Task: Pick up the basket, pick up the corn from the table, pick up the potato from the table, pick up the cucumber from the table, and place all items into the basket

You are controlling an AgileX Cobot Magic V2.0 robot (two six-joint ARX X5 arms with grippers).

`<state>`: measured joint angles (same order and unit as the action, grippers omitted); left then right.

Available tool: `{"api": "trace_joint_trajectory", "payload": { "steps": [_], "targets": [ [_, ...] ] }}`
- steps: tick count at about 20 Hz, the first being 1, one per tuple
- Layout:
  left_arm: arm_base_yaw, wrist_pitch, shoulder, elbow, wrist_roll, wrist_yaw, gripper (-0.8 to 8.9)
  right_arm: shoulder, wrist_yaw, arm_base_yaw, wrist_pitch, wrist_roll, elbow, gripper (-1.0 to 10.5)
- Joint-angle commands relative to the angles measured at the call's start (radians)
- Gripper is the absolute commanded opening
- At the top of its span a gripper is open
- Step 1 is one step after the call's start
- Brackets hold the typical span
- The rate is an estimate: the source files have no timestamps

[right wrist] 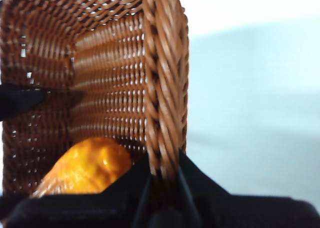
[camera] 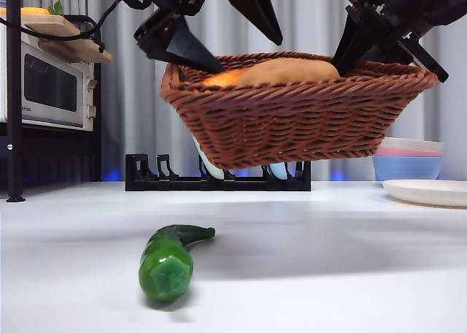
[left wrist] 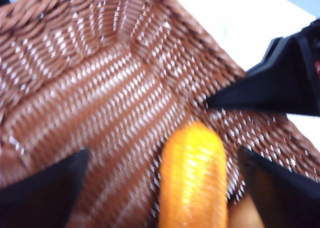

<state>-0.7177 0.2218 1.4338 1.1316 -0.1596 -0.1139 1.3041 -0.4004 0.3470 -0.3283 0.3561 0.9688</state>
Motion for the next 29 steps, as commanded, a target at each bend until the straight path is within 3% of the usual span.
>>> {"api": "trace_joint_trajectory", "payload": {
  "steps": [1,9,14,19,22,29],
  "targets": [
    [-0.003,0.049,-0.060,0.009,-0.006,0.006,5.03,-0.004,-0.015,0.002,0.019,0.021,0.001,-0.2],
    [-0.027,0.482,-0.393,0.084,-0.019,0.006,5.03,-0.004,-0.013,-0.028,0.076,0.021,0.001,-0.2],
    [-0.045,0.794,-0.406,0.073,-0.085,0.035,5.02,-0.004,-0.014,-0.090,0.092,0.021,0.001,-0.2],
    [-0.120,0.695,-0.401,-0.096,-0.187,0.151,4.99,-0.004,-0.018,-0.161,0.092,0.021,0.001,-0.2],
    [-0.127,0.561,-0.358,-0.222,-0.237,0.166,4.99,-0.004,-0.018,-0.190,0.092,0.021,0.001,-0.2],
    [-0.127,0.328,-0.080,-0.289,-0.241,0.161,4.99,-0.004,-0.017,-0.198,0.092,0.021,0.001,-0.2]
  ]
}}
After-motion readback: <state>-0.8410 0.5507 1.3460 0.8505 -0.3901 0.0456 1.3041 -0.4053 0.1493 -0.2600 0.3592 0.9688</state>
